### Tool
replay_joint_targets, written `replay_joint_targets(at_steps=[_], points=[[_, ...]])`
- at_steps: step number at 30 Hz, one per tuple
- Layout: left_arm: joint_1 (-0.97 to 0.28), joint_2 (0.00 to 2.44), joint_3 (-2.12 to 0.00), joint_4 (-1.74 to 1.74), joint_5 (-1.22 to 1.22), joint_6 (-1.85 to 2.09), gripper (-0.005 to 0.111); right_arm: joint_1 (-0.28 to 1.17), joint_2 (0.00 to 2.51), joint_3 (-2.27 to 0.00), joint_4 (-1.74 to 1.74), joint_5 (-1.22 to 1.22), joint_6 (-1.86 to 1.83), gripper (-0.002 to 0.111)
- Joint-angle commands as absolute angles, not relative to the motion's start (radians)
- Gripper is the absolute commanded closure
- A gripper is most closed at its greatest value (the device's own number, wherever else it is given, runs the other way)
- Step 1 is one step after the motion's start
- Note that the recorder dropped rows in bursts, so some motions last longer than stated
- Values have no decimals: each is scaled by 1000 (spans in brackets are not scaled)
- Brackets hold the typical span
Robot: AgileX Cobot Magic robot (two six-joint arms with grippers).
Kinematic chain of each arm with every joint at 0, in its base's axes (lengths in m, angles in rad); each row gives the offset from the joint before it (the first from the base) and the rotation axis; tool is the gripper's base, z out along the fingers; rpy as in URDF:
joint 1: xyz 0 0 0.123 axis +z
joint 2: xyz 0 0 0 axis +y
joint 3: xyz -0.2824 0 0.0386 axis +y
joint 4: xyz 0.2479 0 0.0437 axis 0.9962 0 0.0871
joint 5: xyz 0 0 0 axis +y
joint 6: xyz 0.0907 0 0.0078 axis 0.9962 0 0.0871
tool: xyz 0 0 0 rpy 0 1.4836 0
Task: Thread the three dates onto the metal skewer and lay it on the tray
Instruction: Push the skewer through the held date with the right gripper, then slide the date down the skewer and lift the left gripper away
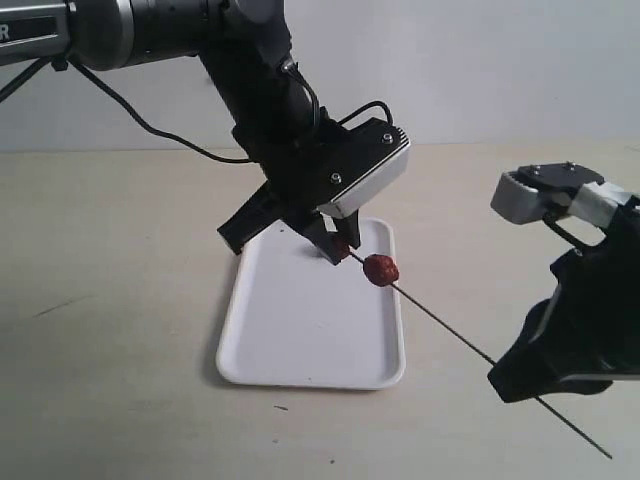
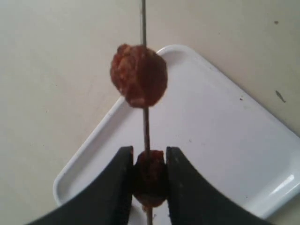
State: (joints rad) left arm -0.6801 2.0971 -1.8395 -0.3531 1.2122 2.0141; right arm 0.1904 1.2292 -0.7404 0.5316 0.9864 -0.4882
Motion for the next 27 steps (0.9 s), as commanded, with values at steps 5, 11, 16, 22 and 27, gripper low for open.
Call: replay_joint_targets(at_steps=[5,11,16,22,27], points=[[-687,2082,-1837,-385,1221,2022,81,186,1317,-806,578,945,-531,108],[-687,2082,-1837,-420,1221,2022,81,186,1321,-806,578,947,-531,108],[-687,2082,-1837,-429,1221,2018,81,186,1321,-806,578,947,-531,108],[-687,2082,-1837,-429,1221,1961,81,186,1321,-806,578,946,-533,108],[-685,2082,-1837,-446,1221,1911,66,186,1321,-806,578,969,-534,108]])
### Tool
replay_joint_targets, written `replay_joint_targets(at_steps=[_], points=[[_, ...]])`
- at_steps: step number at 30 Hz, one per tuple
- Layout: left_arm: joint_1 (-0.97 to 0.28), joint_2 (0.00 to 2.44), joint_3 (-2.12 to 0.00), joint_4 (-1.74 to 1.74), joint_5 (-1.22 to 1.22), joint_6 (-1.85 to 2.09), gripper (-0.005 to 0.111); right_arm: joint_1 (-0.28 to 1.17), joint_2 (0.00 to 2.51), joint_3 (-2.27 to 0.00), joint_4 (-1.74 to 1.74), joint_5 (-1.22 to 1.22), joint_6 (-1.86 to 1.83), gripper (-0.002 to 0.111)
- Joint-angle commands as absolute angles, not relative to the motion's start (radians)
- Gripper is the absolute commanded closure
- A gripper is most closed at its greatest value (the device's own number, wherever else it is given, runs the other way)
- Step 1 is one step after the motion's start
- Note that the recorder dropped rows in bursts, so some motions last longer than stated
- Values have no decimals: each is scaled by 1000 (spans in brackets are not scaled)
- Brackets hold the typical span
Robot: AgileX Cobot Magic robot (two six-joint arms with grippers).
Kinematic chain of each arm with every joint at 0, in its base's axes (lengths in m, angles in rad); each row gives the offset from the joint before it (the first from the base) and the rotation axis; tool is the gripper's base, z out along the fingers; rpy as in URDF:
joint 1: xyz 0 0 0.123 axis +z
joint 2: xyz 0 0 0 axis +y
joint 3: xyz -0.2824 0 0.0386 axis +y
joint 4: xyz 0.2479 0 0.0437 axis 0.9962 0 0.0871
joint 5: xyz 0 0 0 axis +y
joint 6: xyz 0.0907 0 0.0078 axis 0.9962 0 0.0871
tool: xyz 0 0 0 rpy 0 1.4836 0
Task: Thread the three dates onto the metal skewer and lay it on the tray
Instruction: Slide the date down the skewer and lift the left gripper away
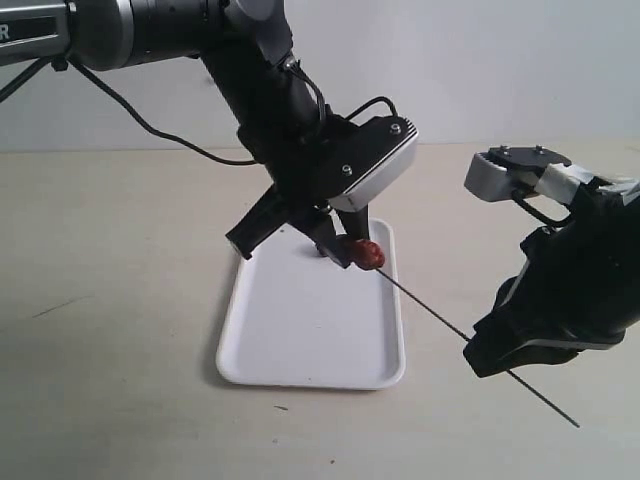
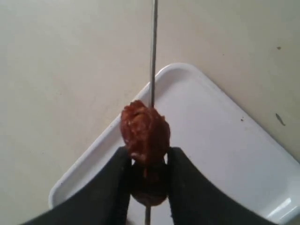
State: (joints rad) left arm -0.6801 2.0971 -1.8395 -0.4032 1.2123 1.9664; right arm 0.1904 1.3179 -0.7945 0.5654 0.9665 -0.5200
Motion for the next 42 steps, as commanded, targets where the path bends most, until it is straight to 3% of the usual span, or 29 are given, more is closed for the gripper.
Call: replay_joint_targets(at_steps=[1,5,21,28,31,37,39,42], points=[[-685,2082,-1837,-453,1221,1884,62,186,1321,-806,578,971,-534,108],[-683,2069,-1837,-475,1221,1811,51,186,1321,-806,578,974,-534,108],[-678,1986,-1837,-471,1216,1560,52,186,1321,-803,520,924,-475,108],[-676,1897,-1837,-445,1081,1329,52,186,1258,-738,411,869,-391,108],[-673,1855,-1837,-389,995,1146,55,186,1203,-724,405,869,-367,108],[-649,1832,-1837,-135,912,685,81,186,1057,-724,256,952,-222,108],[-637,1842,-1837,-78,910,565,81,186,1012,-724,202,991,-188,108],[-612,1869,-1837,-34,921,442,69,186,952,-724,130,1050,-131,108]])
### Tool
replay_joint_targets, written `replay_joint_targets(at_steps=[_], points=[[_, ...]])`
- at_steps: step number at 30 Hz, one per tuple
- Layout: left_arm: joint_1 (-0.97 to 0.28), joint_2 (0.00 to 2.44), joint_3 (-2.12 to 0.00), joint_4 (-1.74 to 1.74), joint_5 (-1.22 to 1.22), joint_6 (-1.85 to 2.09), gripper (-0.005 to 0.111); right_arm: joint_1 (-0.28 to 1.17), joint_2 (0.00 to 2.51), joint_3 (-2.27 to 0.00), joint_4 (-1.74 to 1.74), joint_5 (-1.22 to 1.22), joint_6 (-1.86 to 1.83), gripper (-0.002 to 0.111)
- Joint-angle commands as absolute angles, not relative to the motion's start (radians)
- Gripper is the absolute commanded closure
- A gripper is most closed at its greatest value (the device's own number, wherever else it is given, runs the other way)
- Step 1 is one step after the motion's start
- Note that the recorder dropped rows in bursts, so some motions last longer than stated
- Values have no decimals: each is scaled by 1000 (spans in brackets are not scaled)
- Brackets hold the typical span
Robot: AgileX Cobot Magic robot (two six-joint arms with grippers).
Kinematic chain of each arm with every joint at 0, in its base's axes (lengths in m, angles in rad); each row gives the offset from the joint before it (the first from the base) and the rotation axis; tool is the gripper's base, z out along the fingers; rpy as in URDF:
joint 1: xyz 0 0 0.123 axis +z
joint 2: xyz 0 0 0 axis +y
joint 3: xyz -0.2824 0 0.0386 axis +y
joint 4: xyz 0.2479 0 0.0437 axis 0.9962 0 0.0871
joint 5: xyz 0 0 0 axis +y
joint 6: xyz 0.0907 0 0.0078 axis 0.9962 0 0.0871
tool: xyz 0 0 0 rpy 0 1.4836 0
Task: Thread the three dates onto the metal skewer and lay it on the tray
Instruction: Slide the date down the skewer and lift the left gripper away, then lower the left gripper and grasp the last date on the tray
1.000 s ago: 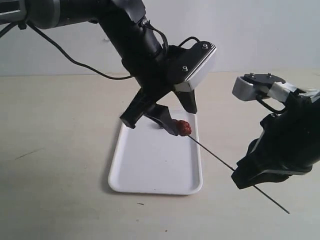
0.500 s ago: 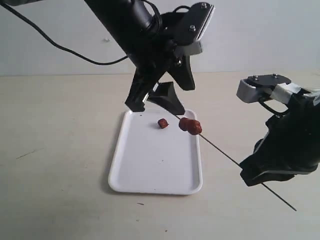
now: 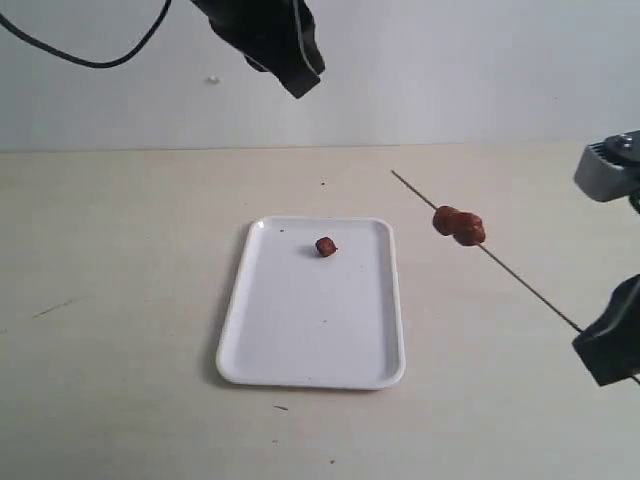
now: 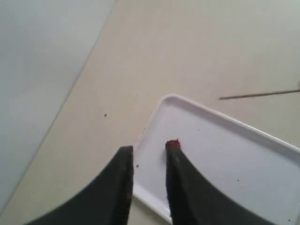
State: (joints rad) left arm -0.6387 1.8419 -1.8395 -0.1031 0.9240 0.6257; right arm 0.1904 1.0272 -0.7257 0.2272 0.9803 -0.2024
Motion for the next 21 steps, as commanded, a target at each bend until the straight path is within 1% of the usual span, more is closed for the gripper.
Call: replay_joint_targets(at_steps=[1,2,4,8,12,21], points=[[-603,1882,-1837,-33,928,435,63,186,934,-724,107,1066,-118,108],[-594,1896,-1837,-33,937,433,58,186,917,-724,89,1084,-105,108],[-579,1927,-1837,-29,946,433,54,186,892,-724,71,1115,-95,108],[-568,2020,-1837,-27,960,416,54,186,873,-724,69,1164,-87,108],[-570,2095,-1841,-27,1019,544,54,186,873,-724,69,1205,-85,108],[-583,2240,-1907,-84,988,641,54,186,873,-724,69,1221,-83,108]])
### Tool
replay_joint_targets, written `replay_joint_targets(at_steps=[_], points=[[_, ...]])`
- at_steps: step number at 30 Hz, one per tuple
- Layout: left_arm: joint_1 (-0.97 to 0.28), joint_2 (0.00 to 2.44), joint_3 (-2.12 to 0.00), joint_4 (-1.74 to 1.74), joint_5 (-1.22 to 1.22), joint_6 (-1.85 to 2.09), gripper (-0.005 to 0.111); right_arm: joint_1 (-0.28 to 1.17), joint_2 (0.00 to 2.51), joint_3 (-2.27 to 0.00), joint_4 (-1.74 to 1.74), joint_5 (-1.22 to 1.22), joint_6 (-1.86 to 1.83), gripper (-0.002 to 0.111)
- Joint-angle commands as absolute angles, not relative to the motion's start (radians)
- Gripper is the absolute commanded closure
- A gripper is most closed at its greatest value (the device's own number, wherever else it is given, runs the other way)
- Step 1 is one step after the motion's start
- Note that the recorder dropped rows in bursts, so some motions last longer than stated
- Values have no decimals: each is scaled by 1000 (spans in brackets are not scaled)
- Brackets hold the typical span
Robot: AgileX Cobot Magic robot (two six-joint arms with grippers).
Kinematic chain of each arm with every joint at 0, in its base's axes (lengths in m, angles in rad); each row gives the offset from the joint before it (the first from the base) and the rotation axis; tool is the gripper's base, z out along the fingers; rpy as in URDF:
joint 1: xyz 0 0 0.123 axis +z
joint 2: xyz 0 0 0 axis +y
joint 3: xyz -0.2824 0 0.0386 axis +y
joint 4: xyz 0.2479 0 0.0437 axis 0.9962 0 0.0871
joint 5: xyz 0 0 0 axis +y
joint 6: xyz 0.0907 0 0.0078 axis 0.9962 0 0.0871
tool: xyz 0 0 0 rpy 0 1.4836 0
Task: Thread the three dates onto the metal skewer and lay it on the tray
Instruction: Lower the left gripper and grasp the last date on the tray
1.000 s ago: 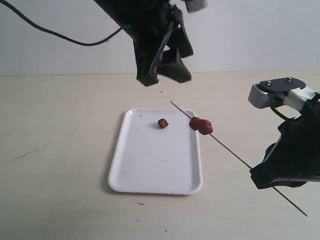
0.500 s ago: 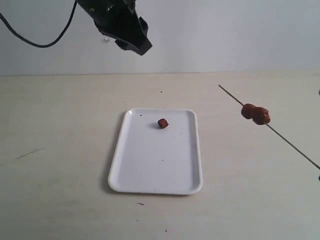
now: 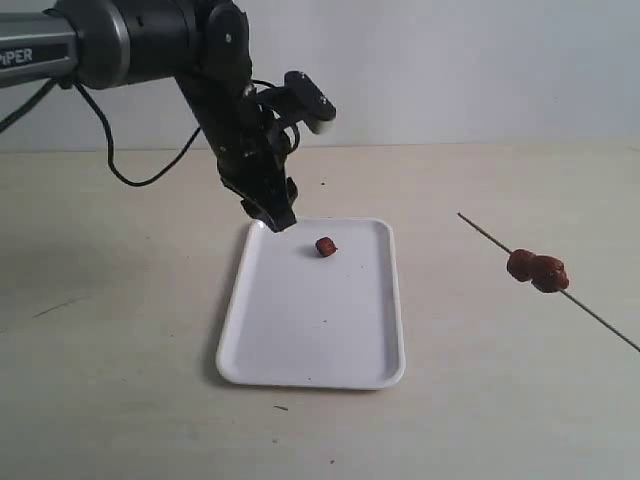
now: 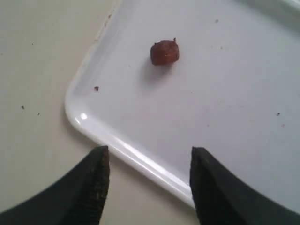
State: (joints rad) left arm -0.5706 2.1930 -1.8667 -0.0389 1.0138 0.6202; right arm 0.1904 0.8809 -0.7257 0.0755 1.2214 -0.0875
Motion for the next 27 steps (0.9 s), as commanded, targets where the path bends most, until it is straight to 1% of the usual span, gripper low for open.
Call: replay_joint_targets(at_steps=[1,9,14,20,27], points=[[-585,2256,-1922,-105,988,641,54,186,873,-724,69,1221,-83,108],[-618,2351,-2033,-163,928,658,54,186,873,-724,69,1221,-81,108],[-617,2398,-2081,-165,907,689,54,186,873,-724,69,1221,-81,108],[-608,2432,-2100,-165,898,808,54,186,873,-724,69,1221,-81,108],[-578,2442,-2100,-162,880,833,54,186,873,-724,69,1221,-81,108]])
